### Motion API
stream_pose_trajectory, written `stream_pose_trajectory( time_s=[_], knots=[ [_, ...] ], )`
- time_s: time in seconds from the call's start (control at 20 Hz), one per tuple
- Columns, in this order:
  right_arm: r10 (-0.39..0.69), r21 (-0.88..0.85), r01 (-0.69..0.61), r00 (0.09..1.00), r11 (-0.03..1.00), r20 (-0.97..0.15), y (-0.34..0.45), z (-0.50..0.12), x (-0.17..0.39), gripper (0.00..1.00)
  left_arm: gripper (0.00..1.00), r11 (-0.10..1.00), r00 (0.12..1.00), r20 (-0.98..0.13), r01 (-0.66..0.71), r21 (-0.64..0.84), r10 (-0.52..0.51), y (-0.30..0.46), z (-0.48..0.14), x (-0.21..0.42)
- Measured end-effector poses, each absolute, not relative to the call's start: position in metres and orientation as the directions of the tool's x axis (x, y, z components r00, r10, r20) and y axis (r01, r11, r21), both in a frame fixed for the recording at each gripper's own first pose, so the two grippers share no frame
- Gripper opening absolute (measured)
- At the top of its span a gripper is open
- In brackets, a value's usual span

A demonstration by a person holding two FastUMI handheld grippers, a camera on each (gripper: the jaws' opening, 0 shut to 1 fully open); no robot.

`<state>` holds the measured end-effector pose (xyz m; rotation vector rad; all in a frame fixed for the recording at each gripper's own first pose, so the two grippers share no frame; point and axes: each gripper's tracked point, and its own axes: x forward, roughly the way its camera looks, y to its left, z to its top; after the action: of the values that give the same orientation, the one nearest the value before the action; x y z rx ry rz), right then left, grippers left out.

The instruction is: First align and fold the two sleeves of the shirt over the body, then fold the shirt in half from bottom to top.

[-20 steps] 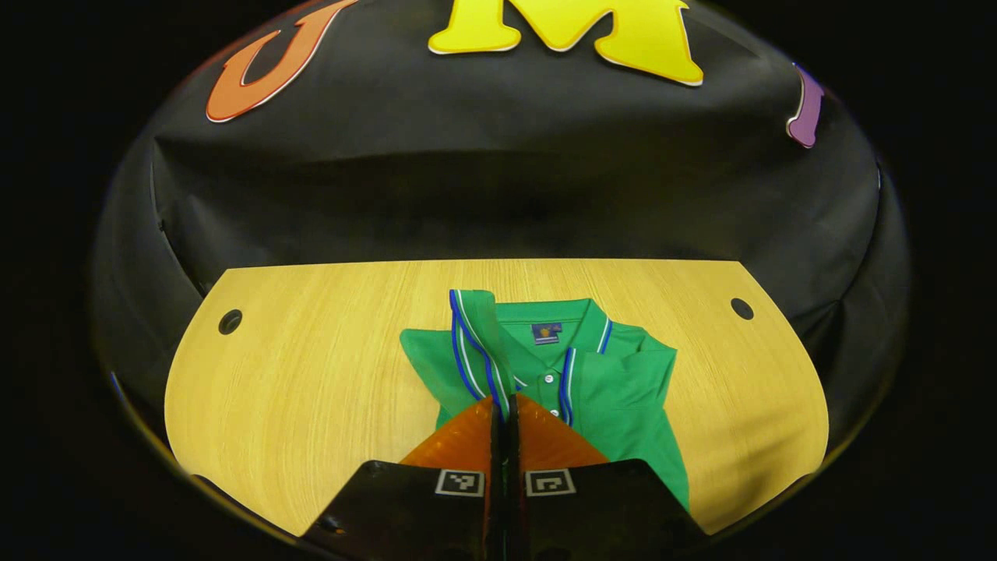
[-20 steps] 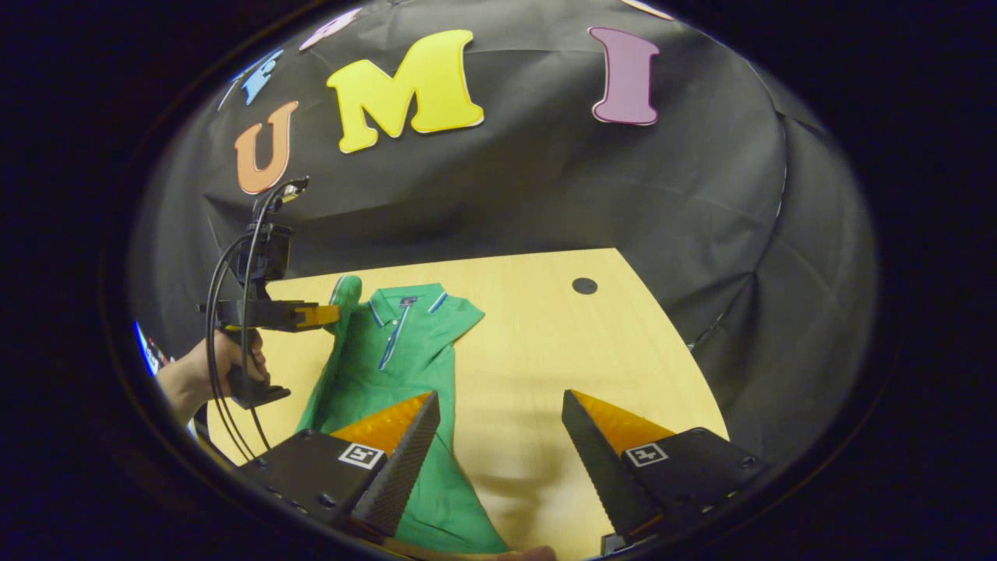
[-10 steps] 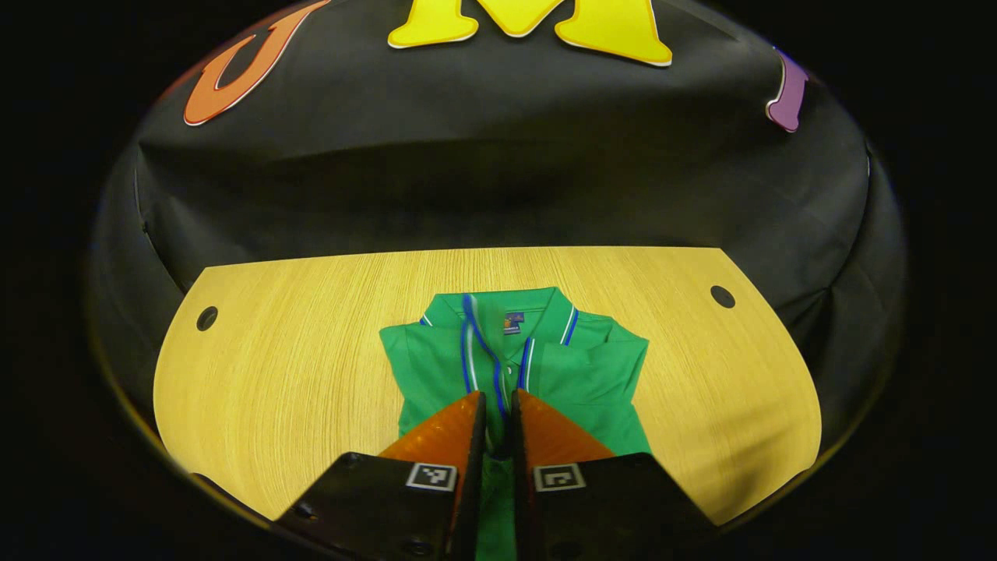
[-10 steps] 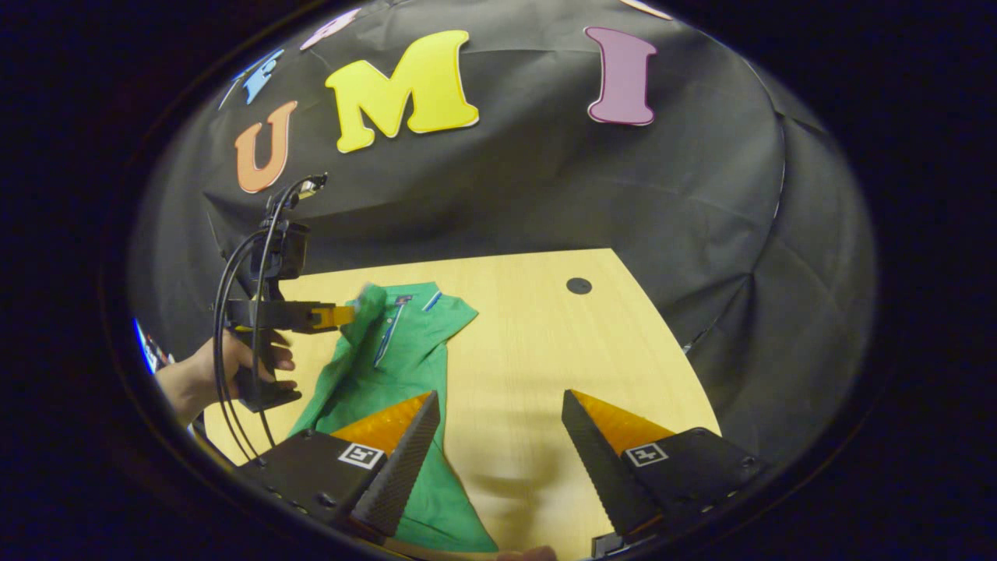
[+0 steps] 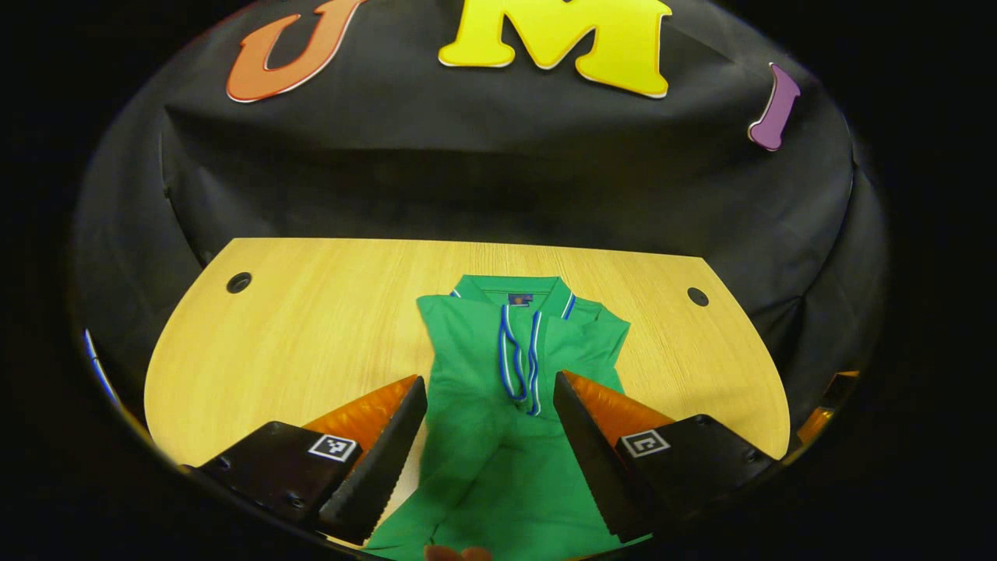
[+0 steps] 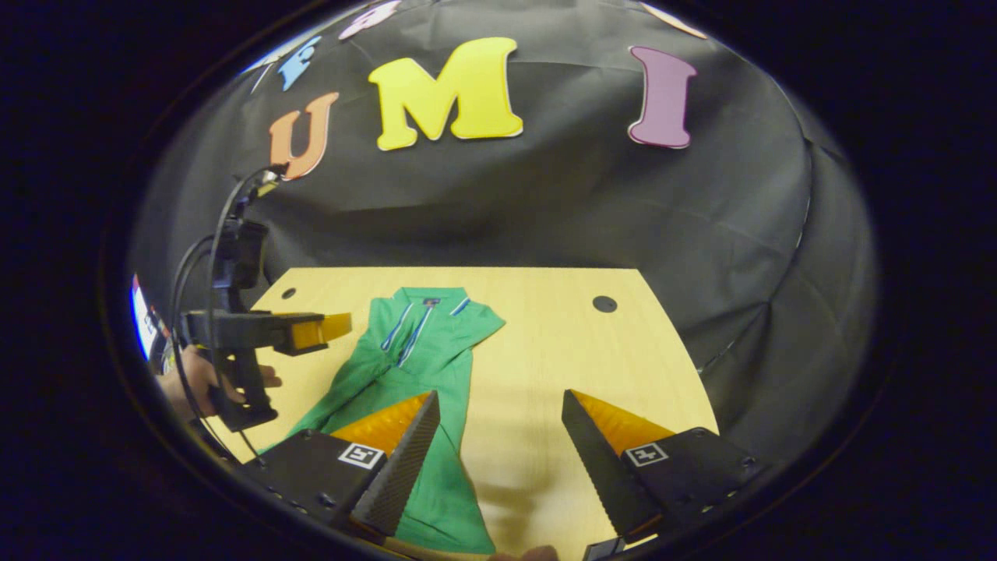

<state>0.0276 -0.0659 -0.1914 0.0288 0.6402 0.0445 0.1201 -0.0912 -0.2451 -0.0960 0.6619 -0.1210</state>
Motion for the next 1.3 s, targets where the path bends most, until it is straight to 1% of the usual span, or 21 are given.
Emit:
stream_pose_trajectory(
  time_s=[0.1,0.25,0.3,0.35,0.4,0.55,0.75,0.9,1.0,1.3],
  knots=[
    [0.064,0.043,-0.048,0.789,0.998,-0.611,-0.061,-0.201,0.015,0.96,1.0,0.989,0.796,-0.59,0.08,-0.125,-0.139,-0.072,-0.239,0.093],
    [0.064,0.028,-0.061,0.759,0.998,-0.648,-0.063,-0.222,-0.013,0.96,1.0,0.991,0.794,-0.594,0.078,-0.107,-0.127,-0.04,-0.244,0.049],
    [0.06,0.019,-0.064,0.745,0.998,-0.665,-0.065,-0.231,-0.024,0.92,1.0,0.992,0.791,-0.6,0.073,-0.098,-0.118,-0.028,-0.248,0.031],
    [0.057,0.011,-0.068,0.725,0.998,-0.687,-0.067,-0.242,-0.036,0.96,1.0,0.994,0.786,-0.609,0.07,-0.088,-0.109,-0.016,-0.252,0.016],
    [0.056,0.002,-0.079,0.689,0.997,-0.722,-0.067,-0.256,-0.051,0.96,1.0,0.994,0.776,-0.621,0.07,-0.08,-0.104,-0.007,-0.259,-0.001],
    [0.053,-0.017,-0.107,0.616,0.994,-0.786,-0.063,-0.291,-0.085,0.96,1.0,0.995,0.732,-0.674,0.089,-0.046,-0.097,0.018,-0.284,-0.056],
    [0.064,-0.01,-0.134,0.541,0.991,-0.838,-0.053,-0.322,-0.129,0.97,1.0,0.991,0.641,-0.758,0.124,-0.055,-0.122,0.032,-0.319,-0.119],
    [0.053,-0.014,-0.128,0.503,0.992,-0.863,-0.055,-0.341,-0.144,0.96,1.0,0.987,0.583,-0.798,0.125,-0.1,-0.155,0.033,-0.345,-0.139],
    [0.039,-0.021,-0.121,0.472,0.992,-0.881,-0.057,-0.353,-0.155,0.96,1.0,0.986,0.554,-0.817,0.133,-0.103,-0.16,0.035,-0.354,-0.145],
    [0.017,-0.035,-0.115,0.421,0.993,-0.907,-0.057,-0.38,-0.168,0.96,1.0,0.982,0.522,-0.84,0.18,-0.063,-0.15,0.045,-0.371,-0.155]
  ],
)
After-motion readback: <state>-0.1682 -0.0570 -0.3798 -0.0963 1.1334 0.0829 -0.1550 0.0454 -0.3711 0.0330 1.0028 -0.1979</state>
